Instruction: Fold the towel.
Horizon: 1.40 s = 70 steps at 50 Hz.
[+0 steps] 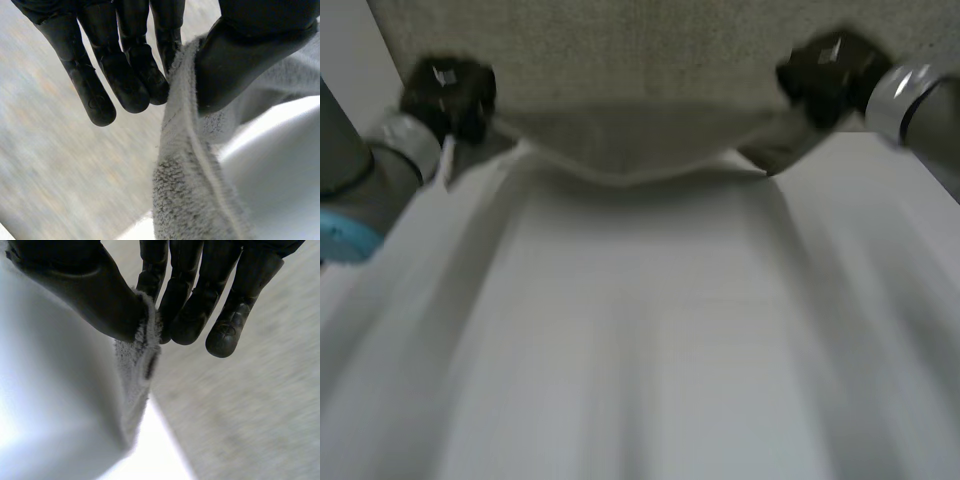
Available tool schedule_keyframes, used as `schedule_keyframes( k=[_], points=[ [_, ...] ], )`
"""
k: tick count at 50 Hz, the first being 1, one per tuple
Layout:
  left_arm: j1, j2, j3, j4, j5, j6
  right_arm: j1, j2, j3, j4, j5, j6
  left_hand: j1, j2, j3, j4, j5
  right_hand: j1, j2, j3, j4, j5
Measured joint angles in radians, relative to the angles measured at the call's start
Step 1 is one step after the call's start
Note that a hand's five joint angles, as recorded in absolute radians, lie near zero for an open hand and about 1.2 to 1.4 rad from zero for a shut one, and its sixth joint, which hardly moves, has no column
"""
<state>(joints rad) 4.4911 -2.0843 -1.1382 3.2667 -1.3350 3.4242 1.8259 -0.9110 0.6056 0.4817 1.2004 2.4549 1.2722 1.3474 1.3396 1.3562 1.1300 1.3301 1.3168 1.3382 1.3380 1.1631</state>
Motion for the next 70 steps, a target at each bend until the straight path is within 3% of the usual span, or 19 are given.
schedule_keyframes(
  k=[7, 13, 27, 34, 40, 49, 64, 70],
  points=[
    [0.007, -0.056, -0.223, 0.015, 0.040, 0.111, -0.012, -0.010, 0.344, -0.097, 0.002, -0.135, 0.000, 0.000, 0.000, 0.000, 0.000, 0.000, 0.000, 0.000, 0.000, 0.000],
    [0.018, -0.038, -0.332, 0.019, 0.044, 0.208, -0.036, -0.077, 0.517, -0.186, 0.002, -0.159, 0.000, 0.000, 0.000, 0.000, 0.000, 0.000, 0.000, 0.000, 0.000, 0.000],
    [0.074, 0.253, -0.446, 0.007, 0.042, 0.227, -0.172, -0.412, 0.658, -0.175, -0.035, -0.133, 0.000, -0.001, 0.000, -0.002, 0.000, 0.000, 0.000, 0.000, 0.000, 0.000],
    [0.092, 0.437, -0.515, 0.006, 0.051, 0.224, -0.280, -0.571, 0.658, -0.056, -0.120, -0.125, -0.004, -0.074, -0.058, -0.080, -0.020, 0.000, 0.018, 0.000, 0.000, 0.000],
    [0.079, 0.484, -0.551, 0.008, 0.066, 0.224, -0.314, -0.598, 0.659, 0.005, -0.189, -0.118, -0.046, -0.147, -0.138, -0.156, -0.098, 0.000, 0.018, 0.000, 0.000, 0.015],
    [0.033, 0.312, -0.496, 0.020, 0.094, 0.230, -0.301, -0.441, 0.654, 0.005, -0.202, -0.115, -0.115, -0.198, -0.189, -0.207, -0.149, 0.000, 0.018, 0.005, 0.000, 0.018],
    [-0.016, -0.171, -0.034, 0.005, 0.079, 0.267, -0.189, -0.022, 0.348, -0.104, -0.039, -0.053, -0.204, -0.278, -0.270, -0.288, -0.236, 0.000, 0.018, 0.007, 0.000, 0.018],
    [-0.017, -0.310, 0.134, -0.005, 0.054, 0.269, -0.144, 0.123, 0.220, -0.160, -0.001, -0.041, -0.378, -0.451, -0.436, -0.455, -0.409, 0.000, 0.018, 0.009, 0.000, 0.018]
  ],
)
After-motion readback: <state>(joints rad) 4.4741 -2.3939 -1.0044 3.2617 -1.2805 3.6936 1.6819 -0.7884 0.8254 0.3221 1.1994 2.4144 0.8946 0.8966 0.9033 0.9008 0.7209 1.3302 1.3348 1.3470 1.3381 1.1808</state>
